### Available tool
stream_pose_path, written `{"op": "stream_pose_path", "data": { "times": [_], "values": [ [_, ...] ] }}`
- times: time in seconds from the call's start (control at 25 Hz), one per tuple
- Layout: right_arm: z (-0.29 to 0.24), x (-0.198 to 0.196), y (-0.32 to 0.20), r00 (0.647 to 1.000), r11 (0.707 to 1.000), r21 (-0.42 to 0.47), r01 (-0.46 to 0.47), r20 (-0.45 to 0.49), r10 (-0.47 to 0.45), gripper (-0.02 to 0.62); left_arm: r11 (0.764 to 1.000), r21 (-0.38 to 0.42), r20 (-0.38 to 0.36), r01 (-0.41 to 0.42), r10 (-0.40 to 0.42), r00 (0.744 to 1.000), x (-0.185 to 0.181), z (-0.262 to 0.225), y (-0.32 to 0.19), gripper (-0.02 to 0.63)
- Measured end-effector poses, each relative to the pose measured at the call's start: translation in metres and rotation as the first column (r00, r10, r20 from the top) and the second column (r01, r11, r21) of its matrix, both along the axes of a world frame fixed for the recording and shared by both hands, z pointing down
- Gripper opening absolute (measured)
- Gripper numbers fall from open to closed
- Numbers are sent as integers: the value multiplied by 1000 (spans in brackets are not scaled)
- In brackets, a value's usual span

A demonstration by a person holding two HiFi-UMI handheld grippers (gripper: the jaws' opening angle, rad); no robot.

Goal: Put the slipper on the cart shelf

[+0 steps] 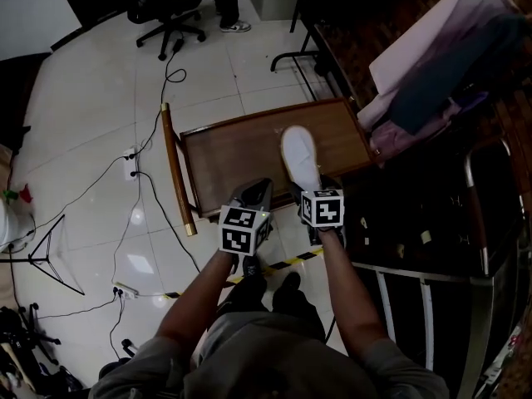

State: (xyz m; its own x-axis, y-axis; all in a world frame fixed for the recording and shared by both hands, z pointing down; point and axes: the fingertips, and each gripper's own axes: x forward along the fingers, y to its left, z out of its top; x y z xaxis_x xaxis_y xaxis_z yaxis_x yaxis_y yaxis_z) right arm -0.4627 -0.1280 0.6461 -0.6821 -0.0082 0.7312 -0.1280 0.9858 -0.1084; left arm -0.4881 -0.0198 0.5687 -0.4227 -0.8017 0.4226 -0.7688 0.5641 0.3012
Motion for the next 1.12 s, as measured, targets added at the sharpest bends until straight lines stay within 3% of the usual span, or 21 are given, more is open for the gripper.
{"op": "stream_pose_path", "data": {
  "times": [0.28,0.64,0.84,1.12],
  "values": [
    [-2,13,-9,1000,1000,-10,-10,25,11,371,999,-15,11,-36,36,999,5,-2,-20,8],
    [-39,45,-39,991,998,-9,-59,118,60,371,993,-18,15,-117,118,993,42,-8,-59,8],
    [-75,84,-60,978,995,16,-99,184,94,370,984,-4,32,-180,180,983,70,-22,-88,8],
    [-132,173,-83,953,989,69,-134,281,110,368,965,-3,79,-261,261,962,146,-45,-126,8]
  ]
}}
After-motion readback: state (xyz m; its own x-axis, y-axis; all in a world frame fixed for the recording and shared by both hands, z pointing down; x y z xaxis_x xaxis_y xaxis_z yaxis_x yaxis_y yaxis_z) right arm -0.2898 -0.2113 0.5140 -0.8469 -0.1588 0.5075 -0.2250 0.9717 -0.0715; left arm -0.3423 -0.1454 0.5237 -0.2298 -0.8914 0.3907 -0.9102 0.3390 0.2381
